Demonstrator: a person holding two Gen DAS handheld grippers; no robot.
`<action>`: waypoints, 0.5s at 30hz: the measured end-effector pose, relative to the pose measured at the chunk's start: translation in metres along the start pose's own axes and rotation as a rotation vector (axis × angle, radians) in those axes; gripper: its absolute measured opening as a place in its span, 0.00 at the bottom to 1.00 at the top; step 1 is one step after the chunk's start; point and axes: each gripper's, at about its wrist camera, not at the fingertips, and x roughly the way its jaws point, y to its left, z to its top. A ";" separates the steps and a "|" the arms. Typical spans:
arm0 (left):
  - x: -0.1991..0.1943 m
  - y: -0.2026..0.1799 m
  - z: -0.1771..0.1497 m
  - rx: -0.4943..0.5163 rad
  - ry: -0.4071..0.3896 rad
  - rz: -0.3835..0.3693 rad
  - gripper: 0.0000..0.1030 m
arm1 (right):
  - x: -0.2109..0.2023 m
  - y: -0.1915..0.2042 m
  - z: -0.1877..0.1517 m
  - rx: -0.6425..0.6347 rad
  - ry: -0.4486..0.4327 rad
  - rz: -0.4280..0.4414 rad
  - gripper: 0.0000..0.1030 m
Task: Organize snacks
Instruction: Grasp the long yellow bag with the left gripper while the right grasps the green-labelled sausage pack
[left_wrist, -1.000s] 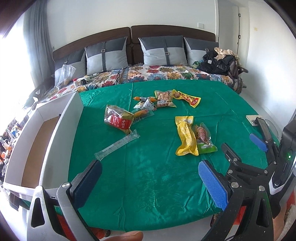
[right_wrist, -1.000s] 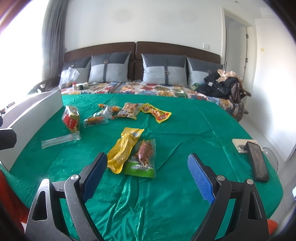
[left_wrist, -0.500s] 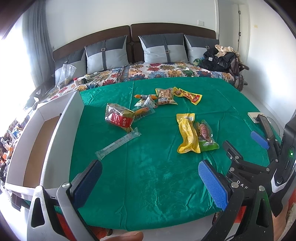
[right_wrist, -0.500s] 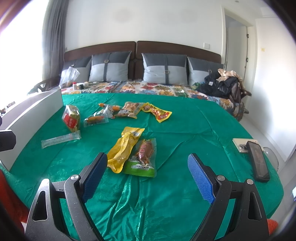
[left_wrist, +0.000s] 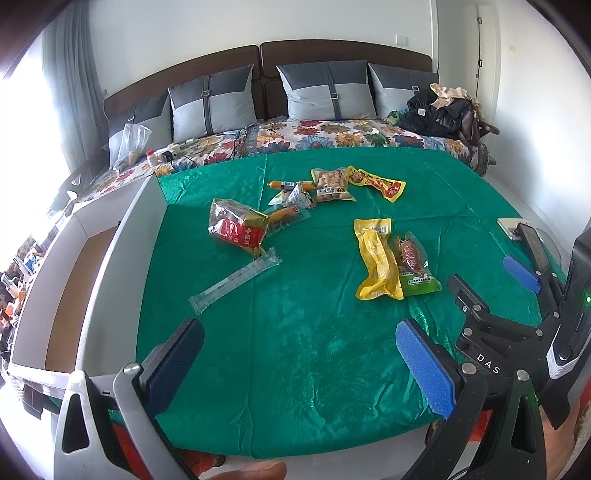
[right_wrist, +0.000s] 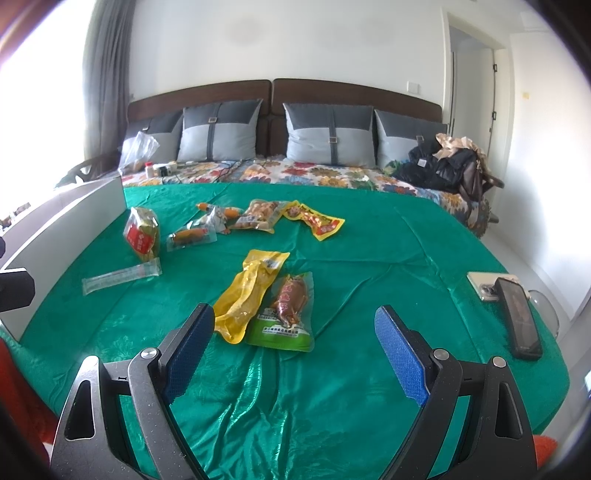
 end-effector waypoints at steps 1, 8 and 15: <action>0.002 0.000 0.000 0.000 0.004 0.000 1.00 | 0.001 0.000 -0.001 0.000 0.001 0.001 0.88; 0.072 0.022 -0.028 -0.066 0.159 0.023 1.00 | 0.011 0.000 -0.004 0.004 0.038 0.004 0.88; 0.127 0.060 -0.057 -0.159 0.273 0.069 1.00 | 0.040 -0.019 -0.015 0.085 0.181 0.026 0.88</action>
